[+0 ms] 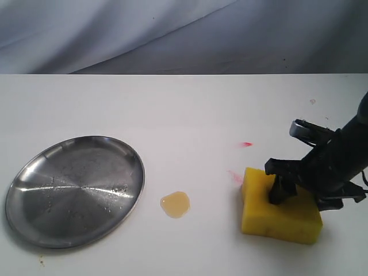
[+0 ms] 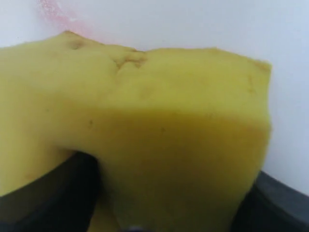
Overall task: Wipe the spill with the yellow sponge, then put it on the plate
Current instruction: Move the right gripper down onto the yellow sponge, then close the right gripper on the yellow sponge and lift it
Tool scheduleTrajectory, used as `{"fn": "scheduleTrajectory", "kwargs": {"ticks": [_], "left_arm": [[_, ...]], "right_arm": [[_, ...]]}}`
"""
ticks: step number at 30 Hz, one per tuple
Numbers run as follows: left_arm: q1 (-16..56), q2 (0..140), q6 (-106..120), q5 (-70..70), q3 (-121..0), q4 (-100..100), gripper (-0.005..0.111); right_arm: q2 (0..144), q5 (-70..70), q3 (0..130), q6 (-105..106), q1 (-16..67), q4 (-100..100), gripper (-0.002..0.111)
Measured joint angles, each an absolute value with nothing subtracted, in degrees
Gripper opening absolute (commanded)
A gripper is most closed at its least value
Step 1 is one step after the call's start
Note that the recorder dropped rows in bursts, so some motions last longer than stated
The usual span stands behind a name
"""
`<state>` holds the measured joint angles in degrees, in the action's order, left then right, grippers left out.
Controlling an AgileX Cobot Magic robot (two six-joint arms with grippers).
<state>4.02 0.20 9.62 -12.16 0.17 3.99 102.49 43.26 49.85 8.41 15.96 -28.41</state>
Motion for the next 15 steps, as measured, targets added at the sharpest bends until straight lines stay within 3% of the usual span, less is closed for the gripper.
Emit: {"fn": "scheduleTrajectory", "kwargs": {"ticks": [1,3,9,15], "left_arm": [[4.0,0.2,9.6,-12.2,0.2,4.0,0.0],[4.0,0.2,9.6,-12.2,0.2,4.0,0.0],[4.0,0.2,9.6,-12.2,0.2,4.0,0.0],[4.0,0.2,9.6,-12.2,0.2,4.0,0.0]], "right_arm": [[103.0,42.2,49.9,8.5,17.1,-28.4,0.026],[103.1,41.2,49.9,9.7,18.0,-28.4,0.0],[98.2,42.0,49.7,14.5,19.2,-28.2,0.0],[93.3,41.4,49.7,15.0,30.5,-28.3,0.0]]}}
